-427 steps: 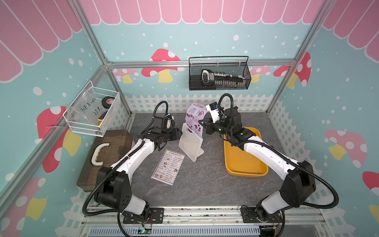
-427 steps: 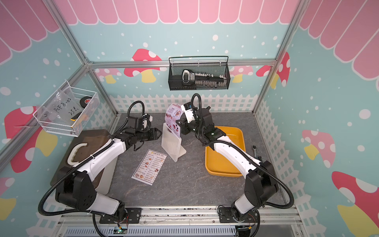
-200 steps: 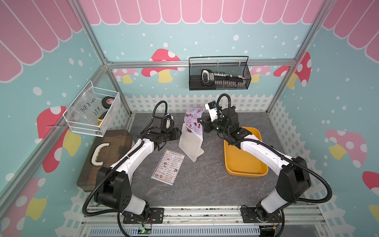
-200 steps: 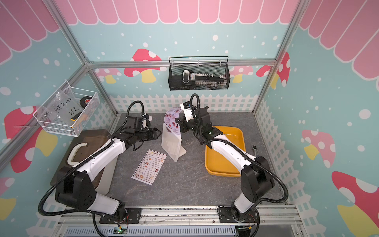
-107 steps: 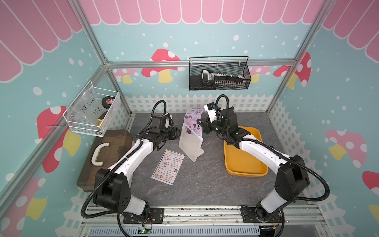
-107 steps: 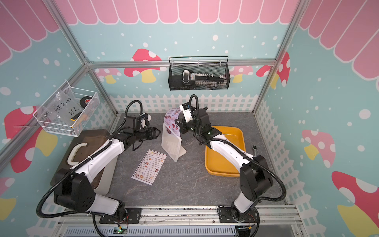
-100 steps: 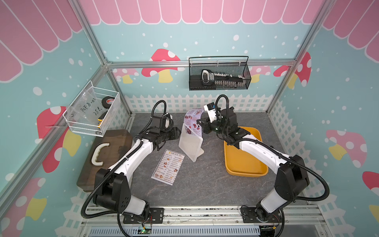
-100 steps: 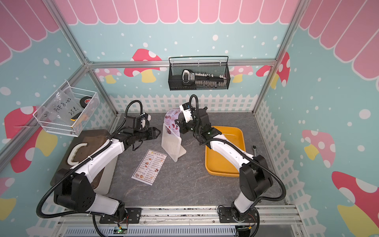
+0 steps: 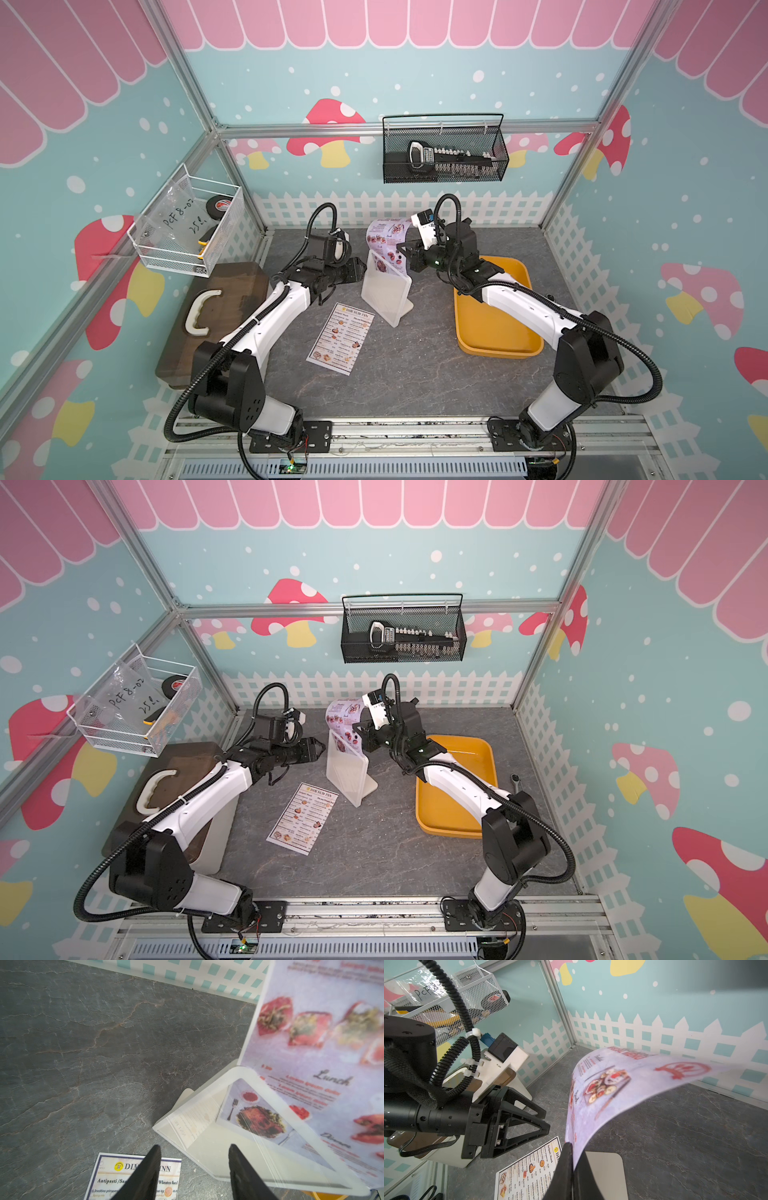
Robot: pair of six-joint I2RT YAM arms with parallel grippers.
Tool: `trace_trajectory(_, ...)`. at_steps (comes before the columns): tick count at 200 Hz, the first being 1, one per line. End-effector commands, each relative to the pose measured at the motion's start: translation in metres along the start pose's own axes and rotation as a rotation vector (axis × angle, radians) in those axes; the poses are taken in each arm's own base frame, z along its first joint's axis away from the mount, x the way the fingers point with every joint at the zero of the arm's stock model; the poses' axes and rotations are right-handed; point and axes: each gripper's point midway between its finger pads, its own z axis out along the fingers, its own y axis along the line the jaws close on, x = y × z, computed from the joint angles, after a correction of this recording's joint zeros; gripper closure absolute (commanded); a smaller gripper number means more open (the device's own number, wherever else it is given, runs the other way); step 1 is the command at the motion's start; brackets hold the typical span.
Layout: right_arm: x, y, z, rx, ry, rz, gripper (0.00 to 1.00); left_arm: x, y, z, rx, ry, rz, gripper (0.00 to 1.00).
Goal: Replace the menus in the menu holders
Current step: Insert the menu into the menu holder.
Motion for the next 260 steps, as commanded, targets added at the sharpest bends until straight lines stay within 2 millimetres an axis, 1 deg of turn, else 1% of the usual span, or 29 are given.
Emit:
trace_trajectory(1, 0.005, 0.007, -0.002, -0.023, 0.004, -0.015, 0.93, -0.019, -0.003, -0.014, -0.001, -0.066, 0.025, 0.46)
trace_trajectory(36, 0.012, 0.001, -0.004, 0.009, 0.015, -0.024, 0.93, -0.02, -0.003, -0.015, -0.002, -0.072, 0.022, 0.46)
trace_trajectory(106, -0.003, 0.0, -0.016, 0.046, -0.023, -0.078, 0.92, -0.024, -0.005, -0.015, 0.005, -0.081, 0.02, 0.46)
trace_trajectory(143, 0.003, 0.002, -0.017, 0.027, 0.003, -0.093, 0.87, -0.026, -0.005, -0.017, 0.002, -0.087, 0.024, 0.46)
trace_trajectory(166, 0.008, 0.004, -0.018, 0.02, 0.023, -0.11, 0.86, -0.026, -0.005, -0.018, 0.001, -0.088, 0.024, 0.46)
trace_trajectory(194, 0.012, 0.003, -0.02, 0.025, 0.041, -0.119, 0.87, -0.027, -0.005, -0.018, 0.0, -0.089, 0.026, 0.46)
trace_trajectory(213, 0.013, 0.004, -0.021, 0.023, 0.041, -0.123, 0.91, -0.028, -0.005, -0.019, 0.0, -0.093, 0.026, 0.46)
trace_trajectory(241, 0.013, 0.007, -0.023, 0.011, 0.042, -0.131, 0.92, -0.028, -0.005, -0.018, -0.003, -0.091, 0.026, 0.46)
trace_trajectory(260, 0.016, 0.008, -0.024, 0.006, 0.055, -0.138, 0.94, -0.028, -0.005, -0.019, -0.003, -0.093, 0.028, 0.46)
